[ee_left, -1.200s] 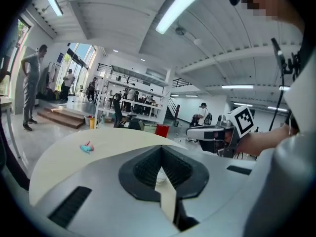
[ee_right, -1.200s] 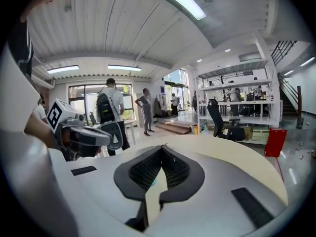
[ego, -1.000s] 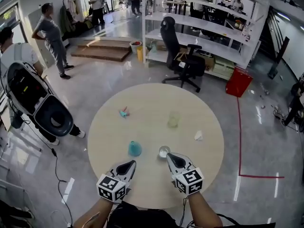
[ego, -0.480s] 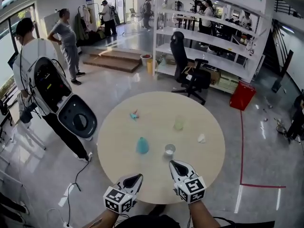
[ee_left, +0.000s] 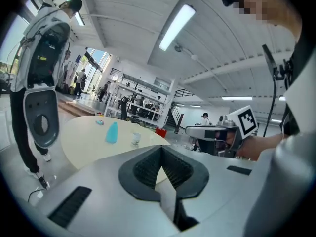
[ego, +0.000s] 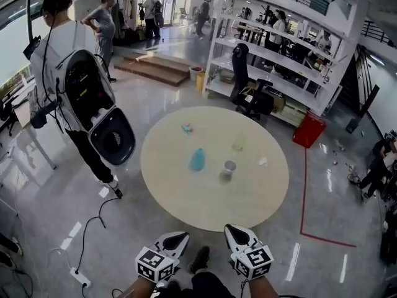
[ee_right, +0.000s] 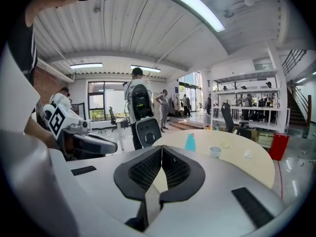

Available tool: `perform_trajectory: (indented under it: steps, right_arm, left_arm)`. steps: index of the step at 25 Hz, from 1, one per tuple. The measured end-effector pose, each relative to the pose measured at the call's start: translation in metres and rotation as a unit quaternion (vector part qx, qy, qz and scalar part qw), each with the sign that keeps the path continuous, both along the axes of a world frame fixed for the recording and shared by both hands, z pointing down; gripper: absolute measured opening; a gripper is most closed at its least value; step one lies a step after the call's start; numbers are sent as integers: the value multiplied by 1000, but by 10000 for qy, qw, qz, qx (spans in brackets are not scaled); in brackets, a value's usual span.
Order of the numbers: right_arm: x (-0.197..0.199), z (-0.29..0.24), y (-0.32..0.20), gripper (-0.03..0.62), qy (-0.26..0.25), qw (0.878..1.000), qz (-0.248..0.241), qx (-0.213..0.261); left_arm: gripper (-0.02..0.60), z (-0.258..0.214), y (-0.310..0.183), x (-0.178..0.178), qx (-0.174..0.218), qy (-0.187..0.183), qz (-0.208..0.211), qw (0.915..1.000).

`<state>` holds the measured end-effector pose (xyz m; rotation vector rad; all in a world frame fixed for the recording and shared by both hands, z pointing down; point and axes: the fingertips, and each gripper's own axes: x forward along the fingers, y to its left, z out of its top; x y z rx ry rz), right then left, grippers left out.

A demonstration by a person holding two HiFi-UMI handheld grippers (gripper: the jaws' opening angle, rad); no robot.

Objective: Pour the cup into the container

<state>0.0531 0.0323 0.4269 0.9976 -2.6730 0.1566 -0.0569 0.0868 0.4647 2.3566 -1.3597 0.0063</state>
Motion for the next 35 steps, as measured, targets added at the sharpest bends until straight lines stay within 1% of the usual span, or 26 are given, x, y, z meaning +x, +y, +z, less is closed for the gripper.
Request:
perform_trajectory:
  steps: [2, 3, 6, 10, 13, 16, 18, 20, 22, 24, 26, 28, 32, 35]
  right_arm:
    - [10, -5, 35, 6, 83, 9999, 8, 58]
    - [17, -7, 48, 6, 87, 9999, 42, 67]
    - [35, -13, 78, 6, 1, 9999, 122, 65]
    - [60, -20, 123, 6, -93, 9998, -75, 146]
    - [88, -10, 158, 6, -175, 9997, -166, 60]
    - [118, 0, 198, 6, -177, 9994, -295, 0]
    - [143, 4, 223, 6, -133, 9991, -392, 9]
    - [169, 11, 244, 6, -190, 9990, -391, -120]
    - [190, 19, 264, 6, -226, 9987, -388, -250]
    - [205, 23, 283, 6, -211, 9986, -405, -279]
    - [213, 19, 298, 6, -259, 9983, -427, -290]
    - [217, 13, 312, 6, -271, 9983, -451, -265]
    - [214, 4, 345, 6, -253, 9982, -526, -106]
    - [209, 1, 378, 6, -219, 9983, -532, -6]
  left_arm:
    - [0, 1, 23, -2, -90, -28, -192, 9998]
    - [0, -1, 33, 0, -77, -60, -218, 9997]
    - [0, -16, 62, 12, 85, -135, -210, 9997]
    - [0, -33, 101, 36, 220, -257, -318, 9989]
    - [0, -38, 135, 63, 262, -342, -413, 9982]
    - [0, -33, 174, 89, 159, -365, -566, 9976]
    - [0, -26, 202, 112, 60, -317, -666, 9973]
    - [0, -19, 230, 135, -84, -262, -742, 9969]
    - [0, -13, 258, 155, -281, -232, -769, 9964]
    - [0, -14, 282, 170, -360, -296, -745, 9961]
    - [0, -22, 301, 180, -303, -377, -743, 9961]
    - [0, -31, 322, 186, -237, -382, -766, 9960]
    - [0, -32, 363, 182, -217, -434, -914, 9946]
    - [0, -36, 397, 178, -90, -358, -964, 9947]
